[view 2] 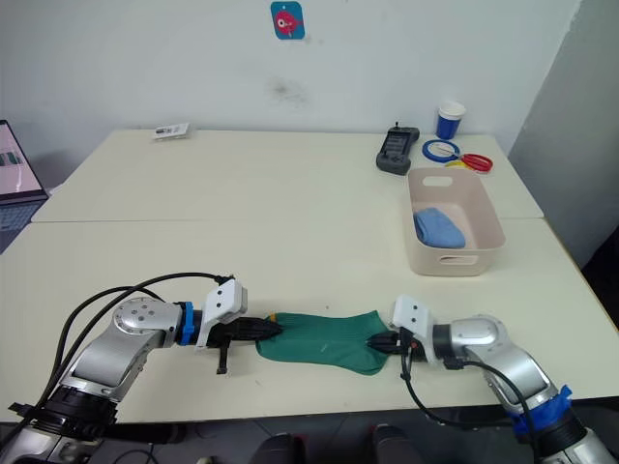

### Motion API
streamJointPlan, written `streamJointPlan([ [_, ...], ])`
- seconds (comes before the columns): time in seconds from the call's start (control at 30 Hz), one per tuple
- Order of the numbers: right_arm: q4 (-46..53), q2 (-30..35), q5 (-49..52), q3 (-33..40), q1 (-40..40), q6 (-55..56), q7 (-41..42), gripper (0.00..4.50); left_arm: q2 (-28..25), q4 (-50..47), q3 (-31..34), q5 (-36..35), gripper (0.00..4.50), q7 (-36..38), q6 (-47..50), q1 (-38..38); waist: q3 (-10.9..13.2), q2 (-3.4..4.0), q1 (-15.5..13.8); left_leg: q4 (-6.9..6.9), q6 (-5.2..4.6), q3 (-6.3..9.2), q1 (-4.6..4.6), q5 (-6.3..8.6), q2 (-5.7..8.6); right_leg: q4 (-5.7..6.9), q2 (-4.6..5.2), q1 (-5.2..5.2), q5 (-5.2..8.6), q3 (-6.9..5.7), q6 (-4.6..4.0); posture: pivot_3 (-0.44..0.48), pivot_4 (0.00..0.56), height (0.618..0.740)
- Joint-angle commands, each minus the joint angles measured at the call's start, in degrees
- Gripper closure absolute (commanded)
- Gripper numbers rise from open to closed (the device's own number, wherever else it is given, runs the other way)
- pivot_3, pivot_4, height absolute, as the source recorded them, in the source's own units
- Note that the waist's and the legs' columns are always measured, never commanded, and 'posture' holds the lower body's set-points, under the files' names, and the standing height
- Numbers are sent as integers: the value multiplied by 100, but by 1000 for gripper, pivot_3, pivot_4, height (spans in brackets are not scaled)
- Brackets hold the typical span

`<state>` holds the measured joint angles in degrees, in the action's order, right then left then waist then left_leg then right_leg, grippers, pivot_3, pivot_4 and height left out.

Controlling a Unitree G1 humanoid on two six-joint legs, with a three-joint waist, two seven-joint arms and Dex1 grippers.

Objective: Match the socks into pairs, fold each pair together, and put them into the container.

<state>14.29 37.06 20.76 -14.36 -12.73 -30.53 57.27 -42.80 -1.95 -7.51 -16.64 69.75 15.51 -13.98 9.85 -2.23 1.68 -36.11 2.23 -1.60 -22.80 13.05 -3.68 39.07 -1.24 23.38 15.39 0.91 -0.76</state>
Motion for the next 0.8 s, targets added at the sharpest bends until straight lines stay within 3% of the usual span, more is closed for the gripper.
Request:
streamJointPlan([
  [0.03, 939, 28, 1153, 814, -95, -1224, -254, 4108, -43, -633, 248, -403, 4500, 161, -36, 99, 0, 0, -1, 0, 0, 2, -2, 0, -1, 0, 2, 1, 0, -2, 0, 0, 150, 740],
  [0.07, 1076, 99, 1288, 943, -67, -1457, -335, 3945, -68, -720, 267, -441, 4500, 182, -23, 146, 0, 0, -1, 0, 0, 3, -2, 0, 0, 0, 3, 1, 0, -2, 0, 0, 150, 740],
  [0.33, 1239, 453, 1685, 1364, 35, -3003, -1116, 1066, -118, -583, 79, -181, 4500, 186, -104, 153, 0, 0, 2, 1, 0, 2, 1, 0, 3, -2, 6, -1, 0, -2, 0, 0, 150, 740],
  [0.43, 1094, 196, 1770, 1410, -113, -3604, -1633, 31, -60, -447, 75, -77, 4500, 129, -209, 86, 0, -1, 8, 2, 0, 3, 1, 0, 2, -2, 5, 0, 0, -2, 0, 0, 150, 740],
  [0.73, 749, -126, 1812, 1071, -413, -4216, -1948, 31, 1, -507, 192, -356, 4500, 267, -208, 65, -1, -1, 12, 2, -1, 1, -1, 0, 2, -5, 3, 2, 0, -1, 0, 0, 150, 740],
  [0.8, 766, -254, 1953, 1117, -445, -4463, -1950, 415, 48, -524, 255, -428, 4500, 201, -121, 18, -1, -2, 10, 2, -1, 4, -1, 0, 1, -4, 3, 2, 0, -3, 0, 0, 150, 740],
])
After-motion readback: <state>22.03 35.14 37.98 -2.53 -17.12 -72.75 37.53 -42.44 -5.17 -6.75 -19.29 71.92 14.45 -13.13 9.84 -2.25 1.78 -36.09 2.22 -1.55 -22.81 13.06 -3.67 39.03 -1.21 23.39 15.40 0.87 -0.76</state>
